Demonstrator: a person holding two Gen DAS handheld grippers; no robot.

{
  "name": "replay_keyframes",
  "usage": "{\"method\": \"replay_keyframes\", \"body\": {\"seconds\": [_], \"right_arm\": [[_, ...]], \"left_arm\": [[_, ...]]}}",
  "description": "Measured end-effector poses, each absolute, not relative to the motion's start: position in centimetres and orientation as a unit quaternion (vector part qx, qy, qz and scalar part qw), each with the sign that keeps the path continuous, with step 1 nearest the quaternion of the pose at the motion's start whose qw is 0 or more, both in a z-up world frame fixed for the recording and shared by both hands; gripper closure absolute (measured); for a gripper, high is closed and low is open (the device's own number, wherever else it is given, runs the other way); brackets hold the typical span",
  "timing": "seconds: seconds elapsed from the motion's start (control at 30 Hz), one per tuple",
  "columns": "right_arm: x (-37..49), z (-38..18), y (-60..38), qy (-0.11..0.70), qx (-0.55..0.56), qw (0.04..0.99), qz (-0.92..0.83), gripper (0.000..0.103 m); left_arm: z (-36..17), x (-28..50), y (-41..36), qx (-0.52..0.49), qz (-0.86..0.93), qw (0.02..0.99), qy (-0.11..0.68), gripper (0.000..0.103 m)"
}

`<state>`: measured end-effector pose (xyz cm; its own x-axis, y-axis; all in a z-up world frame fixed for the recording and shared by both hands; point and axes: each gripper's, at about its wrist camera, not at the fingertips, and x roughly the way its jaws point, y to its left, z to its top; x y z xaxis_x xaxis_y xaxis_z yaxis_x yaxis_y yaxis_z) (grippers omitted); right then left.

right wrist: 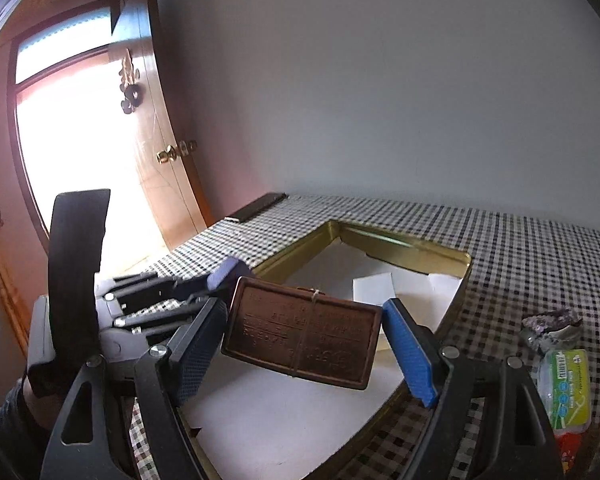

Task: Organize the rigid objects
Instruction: 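Lower the purple block and brown plate into the tray with both tools, then open both tools to release the purple block and brown plate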

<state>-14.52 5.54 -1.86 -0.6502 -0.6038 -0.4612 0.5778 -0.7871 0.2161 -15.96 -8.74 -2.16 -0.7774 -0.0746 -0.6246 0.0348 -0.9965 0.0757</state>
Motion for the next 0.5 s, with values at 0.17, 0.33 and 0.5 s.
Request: {"method": "replay_keyframes", "body": {"seconds": [0.17, 0.33, 0.5], "right_arm": [[-15.2, -2.4, 5.0, -0.015, 0.277, 0.319, -0.906, 0.021], [-16.2, -3.2, 4.6, -0.006, 0.297, 0.313, -0.902, 0.021], [-16.8, -4.1, 4.2, 0.010, 0.318, 0.306, -0.897, 0.021]], "left_arm": [[-2.2, -17.1, -9.1, 0.347, -0.937, 0.030, -0.031, 0.085], [-2.6, -17.8, -9.0, 0.362, -0.931, 0.032, -0.031, 0.085], [-2.7, -18.5, -8.6, 0.371, -0.928, 0.030, -0.031, 0.085]]}}
